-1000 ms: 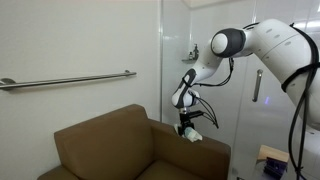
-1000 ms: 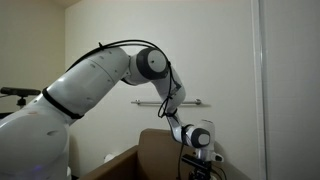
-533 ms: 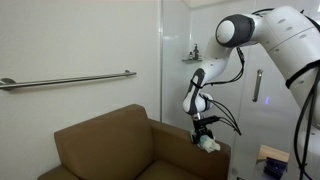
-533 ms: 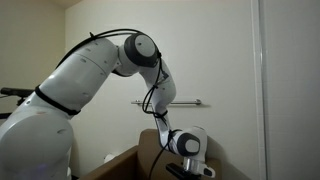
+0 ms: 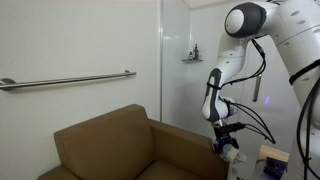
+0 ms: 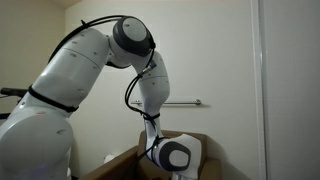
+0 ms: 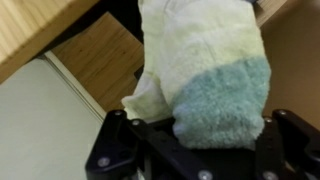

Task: Dust the armrest with the towel

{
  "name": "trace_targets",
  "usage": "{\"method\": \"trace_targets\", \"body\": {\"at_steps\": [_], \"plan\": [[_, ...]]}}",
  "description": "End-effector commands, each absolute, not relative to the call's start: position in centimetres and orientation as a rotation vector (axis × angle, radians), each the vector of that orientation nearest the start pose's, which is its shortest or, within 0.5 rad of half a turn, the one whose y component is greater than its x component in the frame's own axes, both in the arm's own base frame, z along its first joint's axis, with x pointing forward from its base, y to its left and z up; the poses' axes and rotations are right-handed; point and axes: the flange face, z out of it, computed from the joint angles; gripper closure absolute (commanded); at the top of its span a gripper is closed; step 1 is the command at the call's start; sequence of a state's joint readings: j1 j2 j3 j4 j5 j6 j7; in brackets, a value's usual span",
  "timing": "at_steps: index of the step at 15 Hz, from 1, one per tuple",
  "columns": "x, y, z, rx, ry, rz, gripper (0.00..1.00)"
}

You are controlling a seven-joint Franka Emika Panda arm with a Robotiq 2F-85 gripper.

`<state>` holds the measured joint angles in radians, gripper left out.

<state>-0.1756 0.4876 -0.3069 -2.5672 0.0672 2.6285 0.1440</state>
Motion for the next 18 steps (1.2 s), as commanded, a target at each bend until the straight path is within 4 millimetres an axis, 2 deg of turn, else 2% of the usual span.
{"method": "trace_targets", "body": {"at_steps": [1, 4, 6, 7, 10, 14, 18], "plan": [[38.4, -21.1, 11.1, -3.04, 1.002, 0.507, 0.94], [44.7, -20.6, 14.0, -3.109, 0.901, 0.341, 0.94], [48.9, -19.4, 15.6, -3.139, 0.826, 0.218, 0.94], [50.7, -18.7, 16.0, -3.158, 0.801, 0.163, 0.94], [55.2, -17.2, 14.9, -3.222, 0.765, 0.09, 0.95], [57.3, -17.2, 11.2, -3.258, 0.765, 0.123, 0.94], [56.6, -17.4, 7.3, -3.226, 0.693, 0.243, 0.95]]}}
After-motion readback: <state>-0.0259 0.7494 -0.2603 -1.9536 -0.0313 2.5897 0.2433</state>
